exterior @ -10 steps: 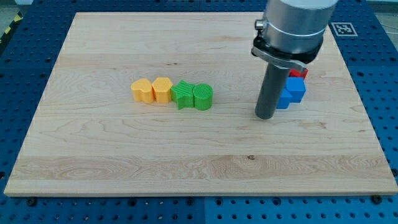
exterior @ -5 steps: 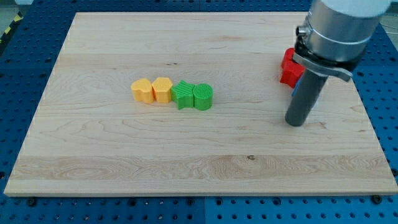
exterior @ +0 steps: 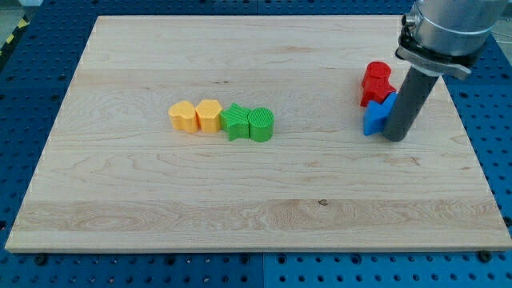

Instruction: Push the triangle to the center of the board

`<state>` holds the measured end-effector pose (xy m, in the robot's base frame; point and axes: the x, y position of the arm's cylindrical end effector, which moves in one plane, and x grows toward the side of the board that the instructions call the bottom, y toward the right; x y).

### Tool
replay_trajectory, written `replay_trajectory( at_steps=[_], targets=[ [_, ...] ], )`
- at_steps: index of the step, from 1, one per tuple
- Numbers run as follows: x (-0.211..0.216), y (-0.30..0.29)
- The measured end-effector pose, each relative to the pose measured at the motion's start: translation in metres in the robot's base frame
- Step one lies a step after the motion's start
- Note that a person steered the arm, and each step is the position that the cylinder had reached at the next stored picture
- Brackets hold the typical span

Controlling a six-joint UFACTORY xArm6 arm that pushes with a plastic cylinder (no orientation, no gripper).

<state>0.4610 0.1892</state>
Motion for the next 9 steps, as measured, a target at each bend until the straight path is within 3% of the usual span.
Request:
replay_trajectory(
  at_steps=[3, 5, 9],
  targets=[
    [-0.019, -0.048],
    [-0.027, -0.011],
    [-0.035, -0.093]
  ],
)
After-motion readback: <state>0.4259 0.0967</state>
